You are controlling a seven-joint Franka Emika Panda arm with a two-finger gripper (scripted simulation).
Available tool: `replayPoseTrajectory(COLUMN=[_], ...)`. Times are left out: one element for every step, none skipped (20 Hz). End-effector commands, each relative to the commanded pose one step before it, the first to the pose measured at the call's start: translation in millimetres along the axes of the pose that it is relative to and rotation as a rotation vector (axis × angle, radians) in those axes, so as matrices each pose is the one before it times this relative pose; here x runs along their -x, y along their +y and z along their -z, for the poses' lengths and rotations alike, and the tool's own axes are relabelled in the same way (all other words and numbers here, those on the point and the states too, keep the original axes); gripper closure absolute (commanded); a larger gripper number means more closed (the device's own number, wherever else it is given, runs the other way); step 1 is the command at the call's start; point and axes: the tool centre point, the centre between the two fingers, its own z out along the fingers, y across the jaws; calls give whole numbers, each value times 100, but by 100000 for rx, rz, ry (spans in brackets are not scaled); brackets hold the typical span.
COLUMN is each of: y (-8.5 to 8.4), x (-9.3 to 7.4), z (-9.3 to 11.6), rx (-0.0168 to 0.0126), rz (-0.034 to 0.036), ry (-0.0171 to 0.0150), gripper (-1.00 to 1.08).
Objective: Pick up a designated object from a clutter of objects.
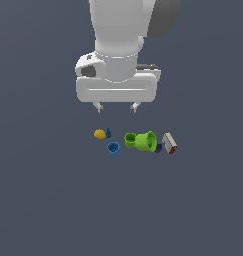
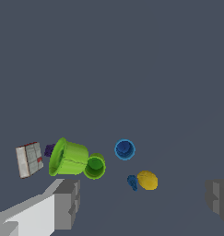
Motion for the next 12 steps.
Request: replayPoseTrajectory(y=[-11, -138, -159, -220, -275, -360, -440, -508, -578, -646, -716, -789], x=[-16, -14, -24, -46, -57, -65, -69, -70, -71, -70, -65, -54], z=[-9, -134, -152, -209, -267, -338, -411, -477, -537, -594, -652, -714], rx=[41, -6, 30, 62, 76, 89, 93, 94, 100, 107, 109, 104], rz=[143, 59, 87, 155, 191, 247, 292, 325, 375, 427, 478, 525], ry=[31, -104, -32, -28, -25, -49, -78, -96, -107, -108, -111, -119], gripper=[-92, -92, -92, -92, -92, -92, -92, -92, -92, -92, -92, -92])
